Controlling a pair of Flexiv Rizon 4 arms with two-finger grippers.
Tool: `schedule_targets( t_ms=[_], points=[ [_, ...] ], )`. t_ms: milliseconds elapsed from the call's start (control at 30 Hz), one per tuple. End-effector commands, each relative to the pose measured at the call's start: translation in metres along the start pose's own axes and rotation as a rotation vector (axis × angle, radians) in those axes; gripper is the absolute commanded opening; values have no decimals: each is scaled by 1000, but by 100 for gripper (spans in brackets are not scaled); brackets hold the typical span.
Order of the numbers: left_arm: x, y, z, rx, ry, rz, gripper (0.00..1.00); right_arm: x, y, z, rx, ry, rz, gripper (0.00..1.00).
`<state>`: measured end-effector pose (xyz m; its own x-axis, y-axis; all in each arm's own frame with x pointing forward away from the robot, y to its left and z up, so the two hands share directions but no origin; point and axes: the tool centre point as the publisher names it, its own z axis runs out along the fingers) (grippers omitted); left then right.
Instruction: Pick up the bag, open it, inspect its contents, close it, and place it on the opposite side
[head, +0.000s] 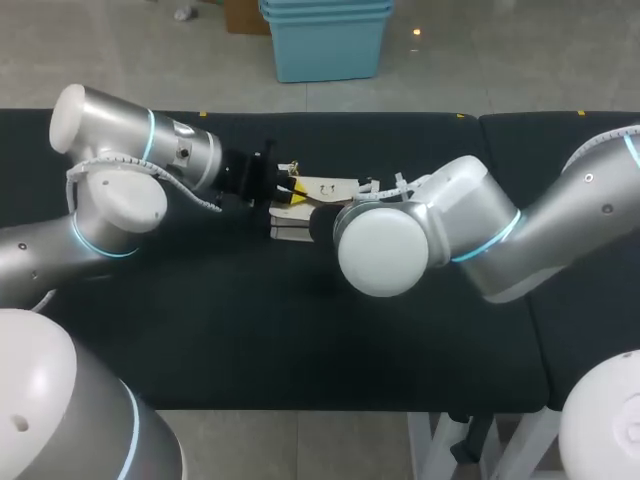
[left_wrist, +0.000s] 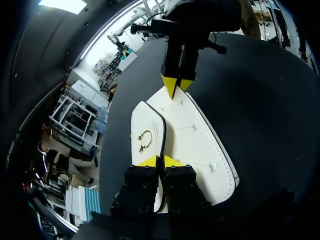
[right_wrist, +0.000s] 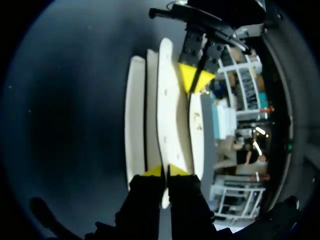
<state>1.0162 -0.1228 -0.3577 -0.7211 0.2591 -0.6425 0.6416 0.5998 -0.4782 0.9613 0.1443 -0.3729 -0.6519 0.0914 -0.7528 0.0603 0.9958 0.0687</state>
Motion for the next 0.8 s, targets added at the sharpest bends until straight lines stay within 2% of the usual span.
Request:
schedule_targets(
  t_ms=[33,467,800],
  points=[
    [7,4,0,13,-28,9,0,1,1,2,1,-3,1,0],
    [5,9,-1,8,-52,45,0,1,1,2,1,-3,1,0],
    [-7,13,-2,3,-69,41,0,1,1,2,1,-3,1,0]
  ],
)
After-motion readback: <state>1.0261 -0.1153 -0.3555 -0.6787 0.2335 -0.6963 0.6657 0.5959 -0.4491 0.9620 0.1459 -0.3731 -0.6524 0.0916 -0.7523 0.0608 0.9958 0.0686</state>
